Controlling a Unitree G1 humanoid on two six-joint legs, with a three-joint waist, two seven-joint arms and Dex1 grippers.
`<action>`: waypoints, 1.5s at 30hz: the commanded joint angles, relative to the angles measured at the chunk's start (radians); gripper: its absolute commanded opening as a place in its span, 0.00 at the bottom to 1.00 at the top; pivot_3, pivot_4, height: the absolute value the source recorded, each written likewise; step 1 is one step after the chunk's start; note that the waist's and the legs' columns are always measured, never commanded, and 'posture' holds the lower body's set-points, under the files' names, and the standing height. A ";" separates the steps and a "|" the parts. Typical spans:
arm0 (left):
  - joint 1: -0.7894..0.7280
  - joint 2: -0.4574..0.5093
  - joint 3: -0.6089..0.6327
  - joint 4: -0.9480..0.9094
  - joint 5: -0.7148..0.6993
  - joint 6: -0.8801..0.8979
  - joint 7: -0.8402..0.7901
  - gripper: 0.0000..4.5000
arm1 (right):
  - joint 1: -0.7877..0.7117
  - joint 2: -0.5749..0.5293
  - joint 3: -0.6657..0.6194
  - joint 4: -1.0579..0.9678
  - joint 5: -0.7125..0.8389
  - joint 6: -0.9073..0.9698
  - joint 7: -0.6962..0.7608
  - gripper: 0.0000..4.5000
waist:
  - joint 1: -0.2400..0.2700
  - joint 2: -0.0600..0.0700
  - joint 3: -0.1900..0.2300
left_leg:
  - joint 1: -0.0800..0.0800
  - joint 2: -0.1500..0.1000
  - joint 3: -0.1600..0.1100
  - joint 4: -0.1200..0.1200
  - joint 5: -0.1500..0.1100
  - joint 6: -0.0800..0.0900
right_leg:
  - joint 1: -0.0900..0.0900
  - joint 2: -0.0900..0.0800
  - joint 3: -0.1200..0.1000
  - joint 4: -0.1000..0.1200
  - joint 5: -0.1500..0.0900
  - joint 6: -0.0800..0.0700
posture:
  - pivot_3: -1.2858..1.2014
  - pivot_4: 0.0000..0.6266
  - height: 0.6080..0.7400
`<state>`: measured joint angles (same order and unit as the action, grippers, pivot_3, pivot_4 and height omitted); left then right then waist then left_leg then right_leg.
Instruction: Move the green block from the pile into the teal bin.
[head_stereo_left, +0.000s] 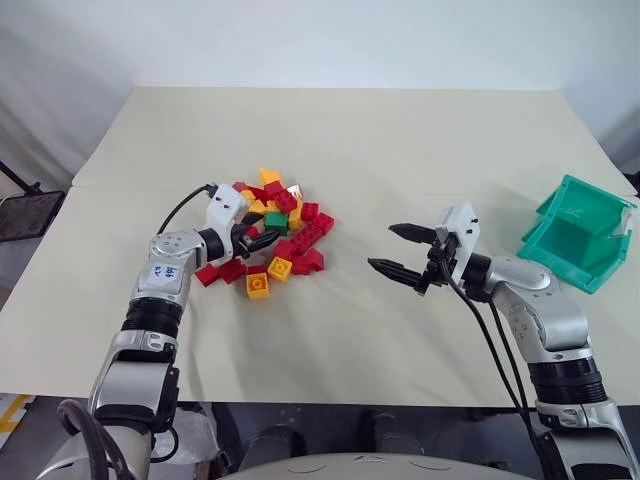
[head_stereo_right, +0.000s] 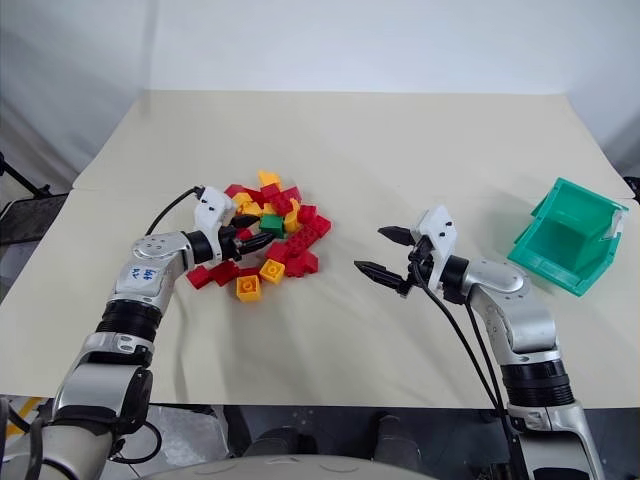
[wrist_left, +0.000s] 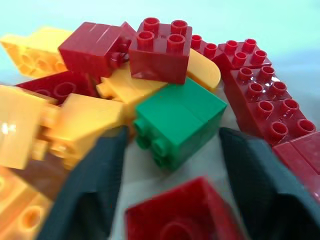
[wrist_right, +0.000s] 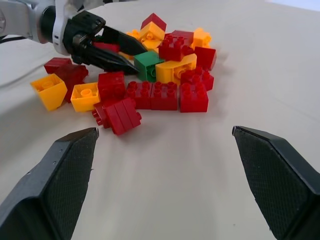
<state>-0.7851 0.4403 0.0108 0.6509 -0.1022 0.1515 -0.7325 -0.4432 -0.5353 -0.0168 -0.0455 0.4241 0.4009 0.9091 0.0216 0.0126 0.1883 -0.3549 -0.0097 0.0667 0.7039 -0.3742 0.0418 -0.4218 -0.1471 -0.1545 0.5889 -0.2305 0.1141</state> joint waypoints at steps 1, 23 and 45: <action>-0.040 0.000 -0.002 0.034 0.021 -0.054 0.020 0.96 | -0.005 -0.002 -0.023 -0.019 0.011 -0.017 -0.001 1.00 | 0.000 0.000 0.000 | 0.000 0.000 0.000 0.000 0.000 0.000 | 0.000 0.000 0.000 0.000 0.000 0.000 | 0.52 0.24 1.00; -0.211 -0.021 -0.070 0.242 0.126 -0.047 0.026 1.00 | -0.007 0.001 -0.026 -0.006 0.009 -0.031 -0.012 1.00 | -0.001 -0.001 0.001 | -0.001 -0.001 0.001 0.000 0.000 0.000 | 0.000 0.000 -0.001 -0.001 0.000 0.000 | 0.52 0.24 1.00; -0.422 -0.033 -0.130 0.515 0.216 -0.118 -0.090 0.59 | 0.012 0.014 -0.026 -0.008 0.001 -0.046 -0.026 1.00 | 0.000 -0.002 0.001 | -0.004 -0.005 0.002 0.000 0.000 0.000 | -0.001 0.000 -0.003 -0.002 0.000 0.001 | 0.52 0.24 1.00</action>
<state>-1.1732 0.4070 -0.1381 1.1736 0.1255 0.0432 -0.8231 -0.4292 -0.5146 -0.0167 -0.0166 0.4172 0.3717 0.8863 0.0215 0.0108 0.1894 -0.3590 -0.0145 0.0683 0.7038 -0.3740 0.0420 -0.4228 -0.1470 -0.1579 0.5872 -0.2303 0.1146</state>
